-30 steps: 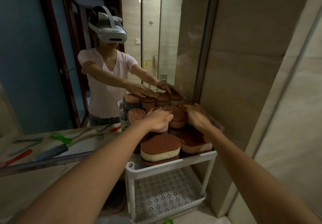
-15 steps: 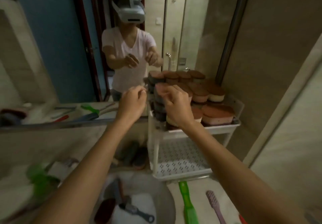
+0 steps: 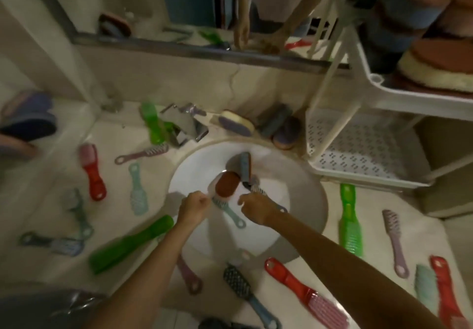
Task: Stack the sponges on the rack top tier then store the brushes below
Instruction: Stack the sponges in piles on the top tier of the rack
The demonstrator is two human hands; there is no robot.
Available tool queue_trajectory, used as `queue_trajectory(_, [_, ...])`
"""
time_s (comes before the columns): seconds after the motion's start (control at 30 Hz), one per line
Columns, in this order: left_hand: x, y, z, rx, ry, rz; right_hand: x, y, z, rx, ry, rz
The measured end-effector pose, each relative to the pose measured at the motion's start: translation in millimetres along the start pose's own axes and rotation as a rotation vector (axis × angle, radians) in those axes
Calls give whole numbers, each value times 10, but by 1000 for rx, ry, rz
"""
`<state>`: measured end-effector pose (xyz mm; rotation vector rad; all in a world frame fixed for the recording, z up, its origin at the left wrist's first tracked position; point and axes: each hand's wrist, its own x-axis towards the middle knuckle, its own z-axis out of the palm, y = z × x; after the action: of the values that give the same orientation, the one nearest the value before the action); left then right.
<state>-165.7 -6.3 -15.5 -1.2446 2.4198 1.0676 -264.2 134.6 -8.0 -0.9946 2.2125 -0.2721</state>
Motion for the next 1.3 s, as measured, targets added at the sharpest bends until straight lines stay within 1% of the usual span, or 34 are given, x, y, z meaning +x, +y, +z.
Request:
queue_trajectory(0.07, [186, -58, 96, 21, -53, -30, 160, 183, 147, -24, -35, 57])
queue_trajectory(0.13, [389, -60, 203, 58, -83, -26, 375, 317, 168, -63, -30, 83])
queue_trajectory(0.23, [673, 21, 344, 84, -112, 1, 754, 447, 104, -75, 67, 101])
queue_trajectory(0.3, [893, 72, 447, 111, -118, 31, 1009, 501, 71, -143, 115, 114])
queue_trajectory(0.43, [1252, 121, 619, 182, -123, 36, 1402, 585, 130, -238, 65, 147])
queue_trajectory(0.53, [1376, 104, 758, 288, -147, 40, 1543, 630, 180, -208, 69, 147])
queue_trajectory(0.63, [1390, 89, 874, 278, -139, -3, 1512, 642, 212, -128, 157, 104])
queue_trajectory(0.73, [1374, 135, 897, 175, -79, -36, 1388, 674, 219, -146, 327, 52])
queue_trajectory(0.8, [1340, 192, 851, 92, -55, -65, 1289, 685, 188, -131, 404, 60])
queue_trajectory(0.87, [1258, 271, 771, -29, 10, -98, 1185, 686, 131, -107, 443, 64])
queue_trajectory(0.93, [1141, 340, 659, -150, 86, -84, 1061, 636, 45, -18, 447, 65])
queue_trajectory(1.0, [953, 405, 512, -276, 128, -52, 902, 554, -41, 36, 470, 60])
queue_trajectory(1.07, [733, 470, 364, -505, 97, -81, 725, 457, -134, 44, 543, 59])
queue_trajectory(1.13, [472, 558, 224, -753, 38, -146, 515, 341, -247, 122, 612, 70])
queue_trajectory(1.17, [341, 606, 167, -882, 1, -148, 405, 283, -305, 158, 643, 56])
queue_trajectory(1.27, [-45, 808, 36, -1323, -132, -102, 48, 95, -490, 197, 710, -23])
queue_trajectory(1.3, [-153, 890, -9, -1414, -144, -64, -73, 39, -549, 195, 726, -50])
